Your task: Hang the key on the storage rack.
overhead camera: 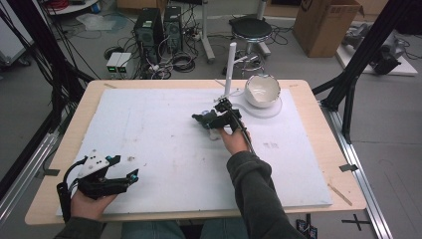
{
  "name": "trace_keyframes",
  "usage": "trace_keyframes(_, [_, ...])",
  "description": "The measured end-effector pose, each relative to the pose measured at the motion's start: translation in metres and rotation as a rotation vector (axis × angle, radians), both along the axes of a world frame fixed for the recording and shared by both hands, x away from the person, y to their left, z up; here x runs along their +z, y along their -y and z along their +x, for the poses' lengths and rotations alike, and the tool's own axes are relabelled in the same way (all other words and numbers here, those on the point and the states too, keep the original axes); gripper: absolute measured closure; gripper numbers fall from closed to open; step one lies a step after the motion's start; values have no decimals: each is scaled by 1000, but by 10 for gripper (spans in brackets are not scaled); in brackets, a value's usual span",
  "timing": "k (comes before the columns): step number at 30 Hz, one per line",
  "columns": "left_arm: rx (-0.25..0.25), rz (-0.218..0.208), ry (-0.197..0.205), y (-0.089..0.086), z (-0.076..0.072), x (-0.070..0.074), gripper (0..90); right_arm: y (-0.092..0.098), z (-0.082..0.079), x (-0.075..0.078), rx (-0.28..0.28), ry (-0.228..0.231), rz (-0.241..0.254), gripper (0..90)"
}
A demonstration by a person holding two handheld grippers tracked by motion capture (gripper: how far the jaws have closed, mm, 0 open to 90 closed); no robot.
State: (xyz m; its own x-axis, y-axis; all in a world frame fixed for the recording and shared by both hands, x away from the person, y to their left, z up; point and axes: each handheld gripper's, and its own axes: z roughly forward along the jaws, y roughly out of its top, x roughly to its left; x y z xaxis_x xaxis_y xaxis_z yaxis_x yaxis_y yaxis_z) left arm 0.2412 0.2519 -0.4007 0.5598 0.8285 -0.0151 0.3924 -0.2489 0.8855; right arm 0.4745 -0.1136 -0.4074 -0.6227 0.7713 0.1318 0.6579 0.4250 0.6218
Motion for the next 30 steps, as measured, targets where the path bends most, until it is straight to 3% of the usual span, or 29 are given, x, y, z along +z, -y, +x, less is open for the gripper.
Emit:
trace_keyframes(17, [-1,1,-2,0,0,0,214,6,1,2,9,-5,17,504])
trace_keyframes(30, [4,-3,1,-1,0,0,215,9,-1,7,46,23,31,528])
